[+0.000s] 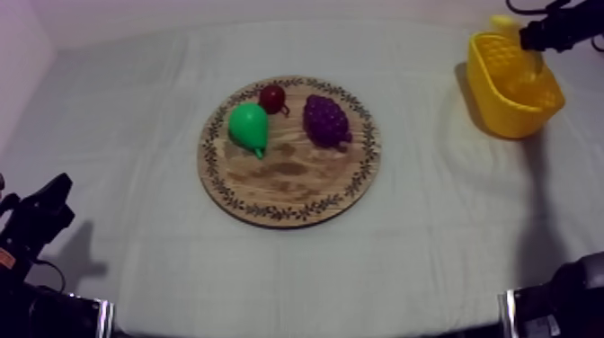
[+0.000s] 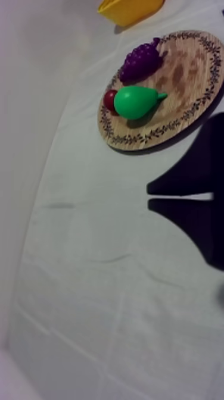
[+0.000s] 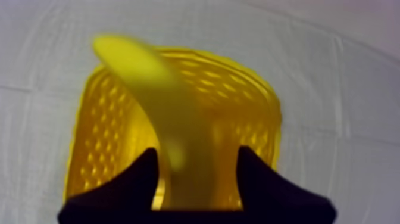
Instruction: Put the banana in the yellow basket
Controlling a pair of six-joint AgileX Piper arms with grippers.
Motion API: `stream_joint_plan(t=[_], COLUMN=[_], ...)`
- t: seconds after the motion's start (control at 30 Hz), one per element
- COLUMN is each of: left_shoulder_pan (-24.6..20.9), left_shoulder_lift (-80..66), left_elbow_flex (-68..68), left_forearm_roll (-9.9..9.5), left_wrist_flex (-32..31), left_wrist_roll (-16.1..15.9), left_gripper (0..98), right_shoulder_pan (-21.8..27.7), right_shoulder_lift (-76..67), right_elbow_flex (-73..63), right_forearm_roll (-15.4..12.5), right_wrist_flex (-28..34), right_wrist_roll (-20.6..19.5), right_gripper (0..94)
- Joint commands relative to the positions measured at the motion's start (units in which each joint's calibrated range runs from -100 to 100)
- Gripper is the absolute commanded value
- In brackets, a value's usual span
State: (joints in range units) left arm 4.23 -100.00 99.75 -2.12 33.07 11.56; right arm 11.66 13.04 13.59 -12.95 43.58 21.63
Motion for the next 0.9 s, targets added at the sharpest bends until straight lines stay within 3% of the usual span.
stream_joint_plan(t=[0.0, 0.17, 0.47, 0.87], left_shoulder_pan=[0.01, 0.01, 0.01, 0.01], left_shoulder_lift=[0.00, 0.00, 0.00, 0.00], left_elbow_flex=[0.03, 0.03, 0.03, 0.03], left_forearm_roll=[0.00, 0.00, 0.00, 0.00], left_wrist_flex=[-0.01, -0.01, -0.01, -0.01], left_wrist_roll=[0.02, 0.04, 0.00, 0.01], left_gripper=[0.1, 0.1, 0.1, 0.1], right_shoulder_pan=[0.28, 1.35, 2.23, 0.59], right_shoulder_lift=[-0.06, -2.37, -17.51, -49.16], right_elbow_flex=[0.42, 1.85, 6.28, 23.41], right_forearm_roll=[-0.40, -1.85, -3.38, -1.99], right_wrist_flex=[-0.27, 0.07, 4.48, 5.56], right_wrist_roll=[0.43, 1.61, 1.30, -4.04], right_gripper=[57.7, 60.3, 51.9, 23.7])
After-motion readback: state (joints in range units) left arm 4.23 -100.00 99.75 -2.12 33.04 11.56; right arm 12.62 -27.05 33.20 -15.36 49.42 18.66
